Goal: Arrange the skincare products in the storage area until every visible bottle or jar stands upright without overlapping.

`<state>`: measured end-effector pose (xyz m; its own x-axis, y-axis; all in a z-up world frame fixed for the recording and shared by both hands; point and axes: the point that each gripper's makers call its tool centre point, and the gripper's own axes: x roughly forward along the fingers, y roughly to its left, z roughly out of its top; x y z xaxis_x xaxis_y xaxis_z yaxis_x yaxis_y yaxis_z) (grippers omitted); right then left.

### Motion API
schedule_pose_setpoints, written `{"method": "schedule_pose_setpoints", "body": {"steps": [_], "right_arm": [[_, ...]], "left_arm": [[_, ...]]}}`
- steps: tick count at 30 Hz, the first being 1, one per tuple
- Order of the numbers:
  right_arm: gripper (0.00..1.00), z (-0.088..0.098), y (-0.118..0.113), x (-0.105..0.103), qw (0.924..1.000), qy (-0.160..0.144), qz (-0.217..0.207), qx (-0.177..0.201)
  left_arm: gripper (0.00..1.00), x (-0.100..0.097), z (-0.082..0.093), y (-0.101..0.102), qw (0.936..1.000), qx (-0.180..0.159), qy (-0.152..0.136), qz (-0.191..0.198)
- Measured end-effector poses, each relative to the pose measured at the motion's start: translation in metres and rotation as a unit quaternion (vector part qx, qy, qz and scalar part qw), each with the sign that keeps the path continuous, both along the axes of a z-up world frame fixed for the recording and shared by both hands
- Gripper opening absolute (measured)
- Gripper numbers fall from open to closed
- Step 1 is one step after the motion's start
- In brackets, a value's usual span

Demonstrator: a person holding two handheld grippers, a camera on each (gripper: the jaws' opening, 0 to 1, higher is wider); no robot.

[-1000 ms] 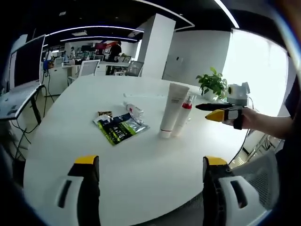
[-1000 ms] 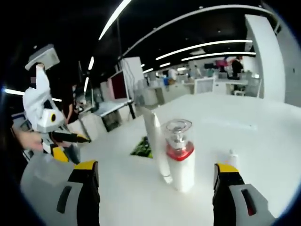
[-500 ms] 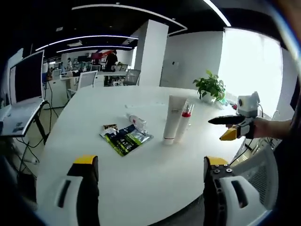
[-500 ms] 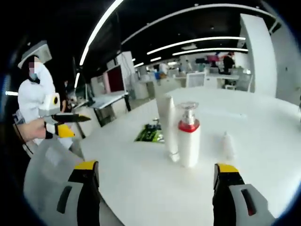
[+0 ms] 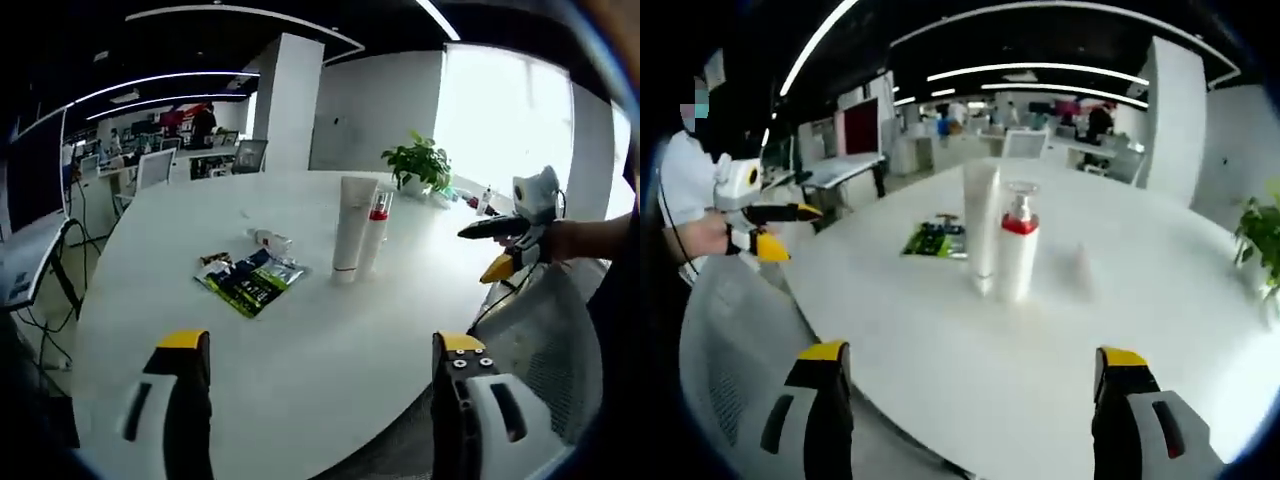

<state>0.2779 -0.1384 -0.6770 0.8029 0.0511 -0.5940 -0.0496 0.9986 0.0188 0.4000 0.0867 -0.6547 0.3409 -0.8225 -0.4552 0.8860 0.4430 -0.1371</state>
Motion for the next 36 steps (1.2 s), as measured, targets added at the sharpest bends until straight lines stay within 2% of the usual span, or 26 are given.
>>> {"method": "schedule_pose_setpoints", "body": {"steps": [2,6,11,13,14,18,21,23,27,31,36], "right_arm": [[0.99,-0.006,-0.001,-0.006,0.9998,0.011,-0.007,-0.015],[0.99,-0.008,-0.002,-0.011,0.9993,0.003,-0.019,-0.032],[0.99,-0.021,-0.008,-0.015,0.9981,0.017,-0.037,-0.046],[0.99,-0.023,-0.008,-0.016,0.9977,0.020,-0.040,-0.050],[0.99,-0.024,-0.009,-0.016,0.9975,0.019,-0.042,-0.053],[0.99,-0.026,-0.011,-0.017,0.9963,0.019,-0.058,-0.060],[0.99,-0.024,-0.010,-0.016,0.9971,0.008,-0.064,-0.041],[0.99,-0.026,-0.012,-0.016,0.9969,0.011,-0.067,-0.040],[0.99,-0.038,-0.005,-0.018,0.9977,0.029,-0.055,-0.025],[0.99,-0.041,-0.006,-0.018,0.9977,0.033,-0.054,-0.025],[0.99,-0.045,-0.001,-0.017,0.9984,0.036,-0.043,-0.010]], "left_arm": [[0.86,-0.003,0.005,-0.002,0.9998,0.003,-0.012,-0.018],[0.87,-0.006,0.013,0.005,0.9990,0.001,-0.025,-0.038],[0.85,0.000,0.009,0.023,0.9989,0.017,-0.036,-0.024],[0.83,0.000,0.013,0.023,0.9986,0.016,-0.044,-0.025],[0.83,0.001,0.015,0.022,0.9979,0.017,-0.055,-0.029],[0.84,0.002,0.008,0.021,0.9952,0.042,-0.067,-0.057],[0.86,0.008,0.006,0.025,0.9962,0.041,-0.061,-0.048],[0.87,0.010,0.009,0.025,0.9977,0.023,-0.048,-0.041],[0.90,0.013,0.012,0.032,0.9967,0.028,-0.064,-0.039],[0.92,0.012,0.008,0.045,0.9961,0.041,-0.071,-0.033],[0.92,0.013,-0.004,0.057,0.9985,0.029,-0.045,0.004]]}}
